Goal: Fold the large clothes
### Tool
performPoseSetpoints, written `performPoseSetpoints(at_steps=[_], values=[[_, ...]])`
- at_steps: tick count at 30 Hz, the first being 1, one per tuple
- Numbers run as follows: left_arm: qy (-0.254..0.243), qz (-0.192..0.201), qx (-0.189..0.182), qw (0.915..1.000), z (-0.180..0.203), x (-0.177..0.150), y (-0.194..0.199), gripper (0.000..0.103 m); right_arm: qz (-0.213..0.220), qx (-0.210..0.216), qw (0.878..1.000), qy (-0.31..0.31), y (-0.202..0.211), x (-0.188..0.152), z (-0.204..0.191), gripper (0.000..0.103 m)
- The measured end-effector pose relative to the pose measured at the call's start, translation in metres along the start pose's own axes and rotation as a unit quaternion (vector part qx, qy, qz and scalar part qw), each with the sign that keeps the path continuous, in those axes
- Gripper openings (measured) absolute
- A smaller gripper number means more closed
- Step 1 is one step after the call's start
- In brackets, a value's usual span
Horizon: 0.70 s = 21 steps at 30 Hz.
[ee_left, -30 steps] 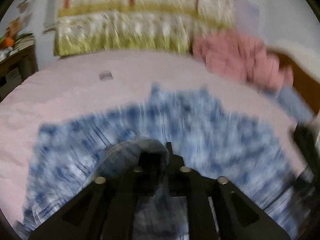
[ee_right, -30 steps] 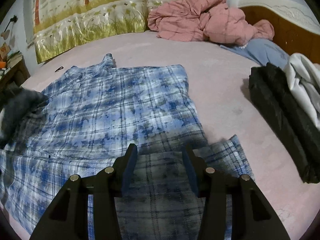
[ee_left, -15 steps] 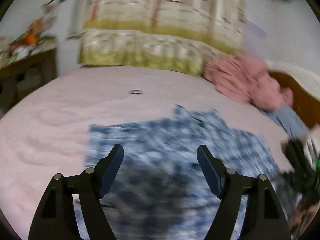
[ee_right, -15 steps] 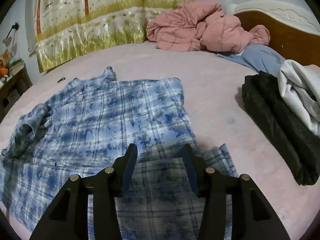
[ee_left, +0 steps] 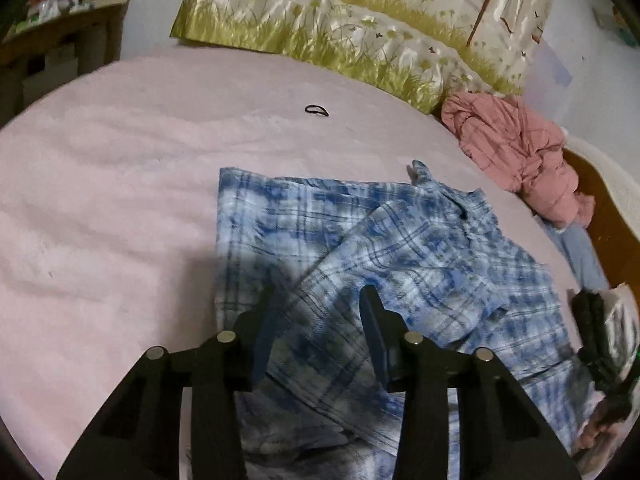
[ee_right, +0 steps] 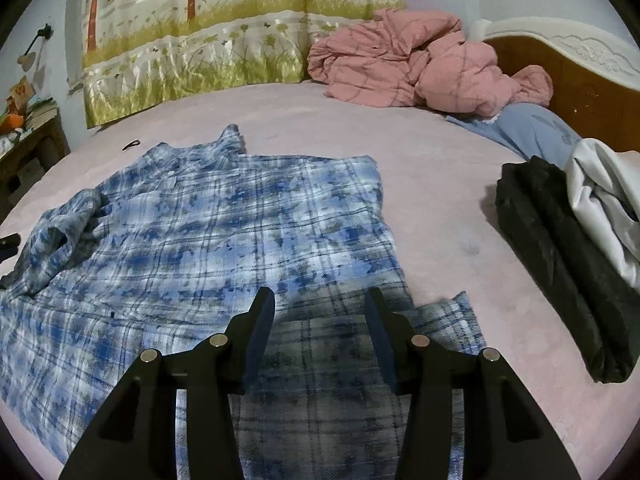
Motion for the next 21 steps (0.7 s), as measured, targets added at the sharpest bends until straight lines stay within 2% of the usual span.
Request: performPoseSetpoints(at_steps=[4, 8, 12, 13, 14, 15, 17, 21], values=[[0.011, -0.002, 0.041, 0.9991, -0.014, -0.004, -0.005, 0.039, 0.001, 0.003, 1.000, 0.004, 0.001, -0.001, -0.004, 0.049], [0.008, -0.025, 0.016, 0.9995, -0.015, -0.005, -0.008, 0.041, -0.001, 0.002, 1.000, 0.011, 0.000, -0.002, -0.007, 0.049], [0.005, -0.066, 0.041, 0.9970, -0.019, -0.012, -0.022, 0.039, -0.001, 0.001, 1.000, 0.007, 0.000, -0.001, -0.004, 0.049], [0.008, -0.071, 0.044, 0.9965, -0.021, -0.014, -0.024, 0.035, -0.001, 0.000, 1.000, 0.006, 0.001, -0.001, -0.003, 0.049], [0.010, -0.071, 0.048, 0.9963, -0.023, -0.015, -0.024, 0.015, 0.000, 0.000, 1.000, 0.003, 0.001, 0.000, -0.002, 0.049], [0.012, -0.071, 0.050, 0.9962, -0.024, -0.015, -0.022, 0.002, 0.000, 0.001, 1.000, 0.001, 0.001, 0.000, -0.001, 0.049], [0.017, -0.056, 0.031, 0.9978, -0.023, -0.012, -0.014, 0.002, -0.002, 0.006, 1.000, -0.004, 0.001, 0.000, 0.001, 0.049], [-0.006, 0.000, -0.008, 1.0000, 0.000, 0.000, 0.021, 0.001, -0.005, 0.011, 1.000, -0.007, -0.001, 0.000, 0.000, 0.049]])
Point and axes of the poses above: each gripper's, at about its wrist camera, not at the fingertips, and y roughly against the way its jaws point, z to its right, x to its top, the point moved 3 cm from there along -y, roughly the way its jaws point, and after that the axes turned 1 degree about z, right-handed, at the moved point
